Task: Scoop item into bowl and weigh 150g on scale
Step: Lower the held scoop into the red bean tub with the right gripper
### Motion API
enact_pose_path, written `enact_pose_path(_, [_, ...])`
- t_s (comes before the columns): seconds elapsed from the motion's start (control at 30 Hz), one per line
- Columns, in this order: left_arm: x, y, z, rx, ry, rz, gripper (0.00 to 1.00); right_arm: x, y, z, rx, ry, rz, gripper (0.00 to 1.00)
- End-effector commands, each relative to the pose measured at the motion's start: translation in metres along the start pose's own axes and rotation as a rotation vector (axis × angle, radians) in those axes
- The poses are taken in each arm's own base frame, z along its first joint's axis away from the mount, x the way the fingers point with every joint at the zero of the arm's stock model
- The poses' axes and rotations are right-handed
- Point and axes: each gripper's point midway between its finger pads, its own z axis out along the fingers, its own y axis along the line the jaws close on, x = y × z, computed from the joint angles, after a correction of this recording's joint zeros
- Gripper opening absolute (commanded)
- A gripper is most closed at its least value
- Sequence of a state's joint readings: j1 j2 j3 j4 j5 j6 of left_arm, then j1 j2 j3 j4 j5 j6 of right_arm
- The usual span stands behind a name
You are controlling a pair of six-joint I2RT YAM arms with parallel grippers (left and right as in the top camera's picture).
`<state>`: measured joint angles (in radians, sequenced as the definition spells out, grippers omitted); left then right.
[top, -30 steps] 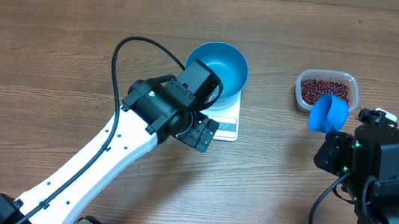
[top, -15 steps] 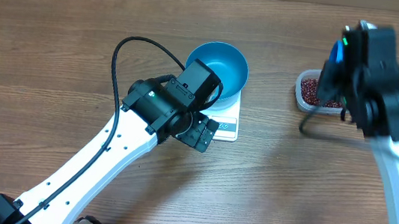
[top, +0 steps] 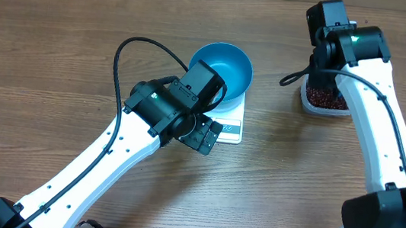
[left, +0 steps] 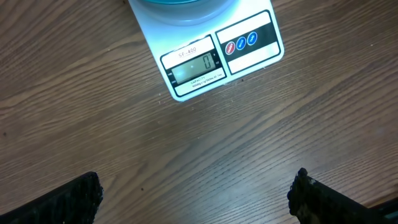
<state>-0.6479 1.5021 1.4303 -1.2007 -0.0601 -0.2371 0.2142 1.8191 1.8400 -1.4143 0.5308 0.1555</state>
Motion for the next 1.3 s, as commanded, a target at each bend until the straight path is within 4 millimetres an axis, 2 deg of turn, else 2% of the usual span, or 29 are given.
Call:
enact_pose_path(0.0, [-0.006, 0.000, -0.006, 0.000, -0.026, -0.008, 0.99, -0.007, -0.016, 0.002, -0.024, -0.005, 0.062, 0.04])
enact_pose_path(0.17, [-0.006, 0.000, -0.006, 0.000, -0.026, -0.008, 1.00, -0.007, -0.014, 0.008, -0.109, 0.015, 0.071, 0.04])
enact_pose_path(0.3, [-0.006, 0.000, -0.006, -0.001, -0.026, -0.009, 1.00, -0.009, -0.014, 0.009, -0.112, 0.003, 0.039, 0.04])
enact_pose_path(0.53, [-0.006, 0.000, -0.006, 0.000, -0.026, -0.008, 0.99, -0.009, -0.004, 0.028, -0.100, 0.048, 0.015, 0.04])
enact_pose_path(0.87, [-0.006, 0.000, -0.006, 0.000, -0.026, -0.008, 0.99, -0.006, -0.007, 0.040, -0.051, 0.071, 0.000, 0.04])
enact_pose_path(1.03, [-0.006, 0.000, -0.006, 0.000, -0.026, -0.008, 1.00, -0.002, -0.003, 0.056, -0.019, 0.116, -0.022, 0.04])
enact_pose_path(1.27, [-0.006, 0.000, -0.006, 0.000, -0.026, -0.008, 1.00, 0.001, 0.001, 0.061, -0.023, 0.139, -0.033, 0.04])
